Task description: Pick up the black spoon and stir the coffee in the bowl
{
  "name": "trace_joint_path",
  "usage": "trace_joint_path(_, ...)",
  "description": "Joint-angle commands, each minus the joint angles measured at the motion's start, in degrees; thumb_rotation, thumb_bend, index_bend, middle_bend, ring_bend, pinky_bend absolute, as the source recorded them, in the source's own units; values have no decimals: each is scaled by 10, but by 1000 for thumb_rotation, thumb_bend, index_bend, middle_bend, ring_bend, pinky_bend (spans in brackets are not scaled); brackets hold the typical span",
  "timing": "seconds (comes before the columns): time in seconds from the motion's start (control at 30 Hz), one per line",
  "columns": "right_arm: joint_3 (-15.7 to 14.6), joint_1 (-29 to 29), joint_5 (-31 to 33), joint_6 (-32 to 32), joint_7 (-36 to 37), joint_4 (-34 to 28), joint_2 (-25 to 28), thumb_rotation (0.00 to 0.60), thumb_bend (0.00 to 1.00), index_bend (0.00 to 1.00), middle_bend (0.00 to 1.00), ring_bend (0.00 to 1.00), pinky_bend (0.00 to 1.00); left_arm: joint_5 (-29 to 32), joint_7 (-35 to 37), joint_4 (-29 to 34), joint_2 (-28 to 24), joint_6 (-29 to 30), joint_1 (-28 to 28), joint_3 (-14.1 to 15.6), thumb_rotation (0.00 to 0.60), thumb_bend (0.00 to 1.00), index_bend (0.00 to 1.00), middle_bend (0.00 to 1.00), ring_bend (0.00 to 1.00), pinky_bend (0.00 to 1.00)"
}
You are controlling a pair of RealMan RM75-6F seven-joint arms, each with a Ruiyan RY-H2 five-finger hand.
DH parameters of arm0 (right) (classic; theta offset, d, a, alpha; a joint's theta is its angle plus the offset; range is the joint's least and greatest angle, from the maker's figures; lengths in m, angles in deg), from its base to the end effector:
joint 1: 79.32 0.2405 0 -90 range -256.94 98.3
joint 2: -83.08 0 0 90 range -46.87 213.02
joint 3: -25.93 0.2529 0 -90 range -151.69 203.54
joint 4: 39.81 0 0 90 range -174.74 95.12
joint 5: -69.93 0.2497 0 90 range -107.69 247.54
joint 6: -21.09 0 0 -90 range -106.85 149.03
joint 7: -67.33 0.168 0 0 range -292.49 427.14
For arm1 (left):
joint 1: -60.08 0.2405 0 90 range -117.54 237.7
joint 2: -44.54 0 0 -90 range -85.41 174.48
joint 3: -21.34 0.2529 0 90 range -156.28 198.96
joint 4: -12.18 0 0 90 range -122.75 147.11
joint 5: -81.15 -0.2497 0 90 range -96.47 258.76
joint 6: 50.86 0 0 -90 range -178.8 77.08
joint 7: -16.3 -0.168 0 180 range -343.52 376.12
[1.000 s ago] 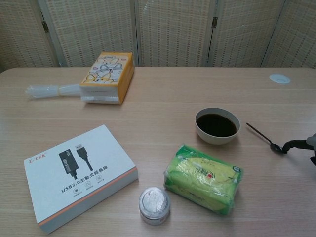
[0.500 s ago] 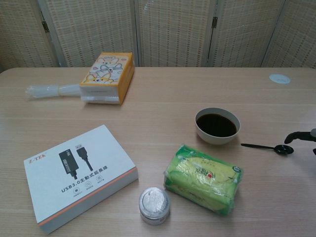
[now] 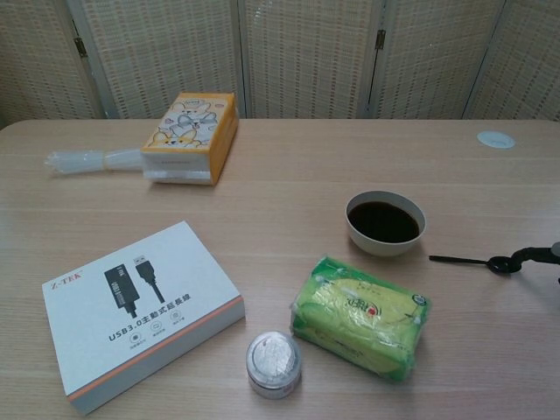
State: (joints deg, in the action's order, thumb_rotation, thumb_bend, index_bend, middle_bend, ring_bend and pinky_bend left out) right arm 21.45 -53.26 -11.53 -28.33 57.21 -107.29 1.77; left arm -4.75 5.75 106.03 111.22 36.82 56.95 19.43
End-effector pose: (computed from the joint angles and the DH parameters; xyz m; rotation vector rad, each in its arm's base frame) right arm -0.3633 -0.2895 -0.0273 1.9986 -0.8690 0.3505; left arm -0.3167 0.1935 0.1080 -1.3907 -0.8177 -0.8125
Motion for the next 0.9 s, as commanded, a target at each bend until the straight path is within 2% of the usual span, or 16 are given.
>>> trace_joint_path(0.03, 3, 1, 2, 1, -1, 3, -1, 600, 756, 196, 910, 1000, 965, -1, 0, 0, 0, 0, 0, 0, 600, 256, 207, 190, 150, 171)
trace_joint_path(0.63, 22, 12, 21, 13, -9, 30, -9, 600, 756, 196, 910, 1000, 965, 2, 2, -5, 3, -1, 2, 1, 600, 256, 207, 190, 150, 171)
trace_joint_path(0.9, 12, 7, -2, -5, 1, 2, 2, 600, 755, 196, 910, 1000, 965, 3, 1, -4, 3, 0, 3, 0, 600, 256, 207, 190, 150, 171)
